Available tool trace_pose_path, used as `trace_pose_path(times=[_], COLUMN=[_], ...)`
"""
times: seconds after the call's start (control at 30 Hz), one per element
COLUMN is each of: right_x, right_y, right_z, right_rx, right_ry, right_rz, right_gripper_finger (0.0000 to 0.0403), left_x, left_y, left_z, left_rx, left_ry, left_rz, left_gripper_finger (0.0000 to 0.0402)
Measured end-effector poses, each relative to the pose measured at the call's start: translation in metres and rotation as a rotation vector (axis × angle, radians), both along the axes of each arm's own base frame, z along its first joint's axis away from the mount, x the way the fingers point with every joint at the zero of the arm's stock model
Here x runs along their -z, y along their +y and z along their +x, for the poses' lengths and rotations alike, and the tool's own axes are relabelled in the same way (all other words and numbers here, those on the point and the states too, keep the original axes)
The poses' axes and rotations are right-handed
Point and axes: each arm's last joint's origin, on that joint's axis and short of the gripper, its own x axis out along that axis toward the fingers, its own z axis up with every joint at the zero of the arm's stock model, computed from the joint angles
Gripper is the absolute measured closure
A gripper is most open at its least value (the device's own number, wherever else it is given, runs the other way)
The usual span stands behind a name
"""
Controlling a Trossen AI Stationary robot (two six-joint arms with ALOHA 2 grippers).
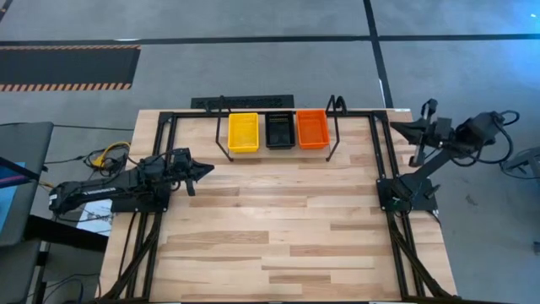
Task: Stack baskets on shelf by color
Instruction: Return to Home Position
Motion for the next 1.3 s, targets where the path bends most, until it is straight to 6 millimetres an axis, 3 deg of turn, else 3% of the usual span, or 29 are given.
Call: trace_pose_path(times=[0.3, 0.57, 0.7, 0.9, 1.0, 1.13, 1.3], right_x=[-0.023, -0.020, -0.018, -0.016, -0.016, -0.008, 0.014], right_y=[-0.015, -0.018, -0.014, 0.005, 0.016, 0.029, 0.038], right_z=[-0.023, -0.038, -0.047, -0.067, -0.072, -0.068, -0.038], right_rx=[0.020, 0.034, -0.127, -0.630, -0.726, -0.781, -0.741], right_ry=[-0.054, 0.024, 0.063, 0.098, 0.101, 0.152, 0.255], right_rz=[-0.026, -0.110, -0.127, -0.100, -0.093, -0.106, -0.098], right_gripper_finger=[0.0403, 0.0403, 0.0403, 0.0403, 0.0403, 0.0403, 0.0403], left_x=[0.000, 0.000, 0.000, 0.000, 0.000, 0.000, 0.000], left_y=[0.000, 0.000, 0.000, 0.000, 0.000, 0.000, 0.000], left_z=[0.000, 0.000, 0.000, 0.000, 0.000, 0.000, 0.000], left_rx=[0.000, 0.000, -0.001, -0.001, 0.000, -0.001, 0.000], left_ry=[0.001, 0.001, 0.001, 0.001, 0.001, 0.001, 0.001], left_rz=[0.000, 0.000, 0.000, 0.000, 0.000, 0.000, -0.001], left_gripper_finger=[0.0402, 0.0401, 0.0401, 0.0401, 0.0402, 0.0402, 0.0401])
